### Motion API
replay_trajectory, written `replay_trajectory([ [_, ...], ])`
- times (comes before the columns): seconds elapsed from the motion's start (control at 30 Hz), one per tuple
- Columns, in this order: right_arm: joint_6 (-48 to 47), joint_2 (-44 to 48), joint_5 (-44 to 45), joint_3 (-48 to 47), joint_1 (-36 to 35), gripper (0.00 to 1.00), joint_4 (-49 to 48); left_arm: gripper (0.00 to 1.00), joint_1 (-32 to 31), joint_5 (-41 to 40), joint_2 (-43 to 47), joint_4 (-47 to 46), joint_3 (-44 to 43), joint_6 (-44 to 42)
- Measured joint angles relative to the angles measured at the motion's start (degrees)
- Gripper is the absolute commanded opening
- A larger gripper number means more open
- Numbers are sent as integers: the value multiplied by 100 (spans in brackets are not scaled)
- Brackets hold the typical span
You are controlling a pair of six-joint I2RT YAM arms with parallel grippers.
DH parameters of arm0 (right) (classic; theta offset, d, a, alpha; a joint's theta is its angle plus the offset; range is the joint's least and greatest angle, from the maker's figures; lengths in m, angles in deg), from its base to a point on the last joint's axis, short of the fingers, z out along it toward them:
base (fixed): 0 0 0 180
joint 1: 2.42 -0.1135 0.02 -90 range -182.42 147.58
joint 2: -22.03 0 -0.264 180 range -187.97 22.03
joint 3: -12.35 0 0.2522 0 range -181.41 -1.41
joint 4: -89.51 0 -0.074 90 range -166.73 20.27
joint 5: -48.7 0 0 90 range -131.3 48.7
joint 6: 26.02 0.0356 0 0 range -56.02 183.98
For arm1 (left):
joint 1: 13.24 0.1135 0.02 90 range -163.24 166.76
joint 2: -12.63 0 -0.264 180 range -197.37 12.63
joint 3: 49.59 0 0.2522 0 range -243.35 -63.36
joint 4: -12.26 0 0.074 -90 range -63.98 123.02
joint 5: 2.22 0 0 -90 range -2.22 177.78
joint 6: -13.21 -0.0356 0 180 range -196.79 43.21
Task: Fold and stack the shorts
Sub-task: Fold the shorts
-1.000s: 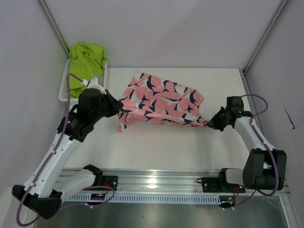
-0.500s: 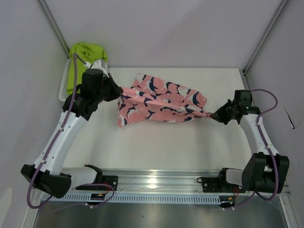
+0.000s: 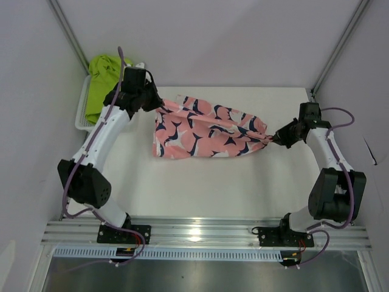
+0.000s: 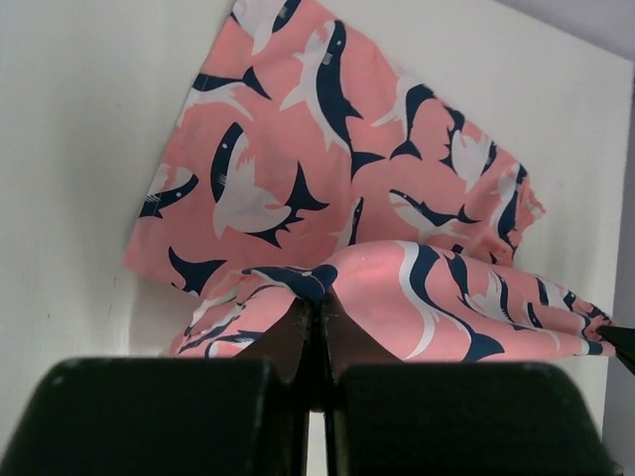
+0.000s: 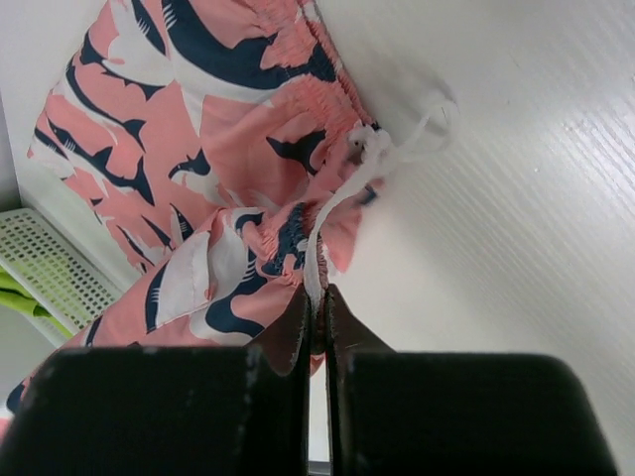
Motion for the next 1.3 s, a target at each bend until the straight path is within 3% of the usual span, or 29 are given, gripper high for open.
replay_trajectory([
  [0.63,378,-1928,-201,-1381,173,3,-337,2,295,745,-2798,120,-2881,-13],
  [0.7,452,-2197,-251,-1451,181,16,-501,13,332,754,-3027,101,-2896,-13],
  [0.73,492,-2343,-278,-1506,186,51,-570,21,354,756,-3161,96,-2896,-15],
  [0.77,540,-2500,-289,-1574,188,70,-647,49,376,763,-3292,90,-2896,-20],
  [0.8,540,-2656,-280,-1655,188,91,-732,64,404,778,-3425,85,-2896,-31],
  [0.83,509,-2778,-278,-1742,188,97,-778,74,431,817,-3547,83,-2896,-9],
  [0.87,459,-2949,-260,-1930,188,99,-726,98,452,848,-3657,85,-2896,26],
  [1.03,85,-3296,9,-2627,208,99,-750,99,562,802,-3926,166,-2868,131],
  [1.23,-382,-2608,326,-1923,247,98,-1040,99,586,514,-3322,26,-2201,98],
  [1.3,-546,-2341,321,-1567,247,92,-1211,99,570,428,-2896,-11,-1790,68],
])
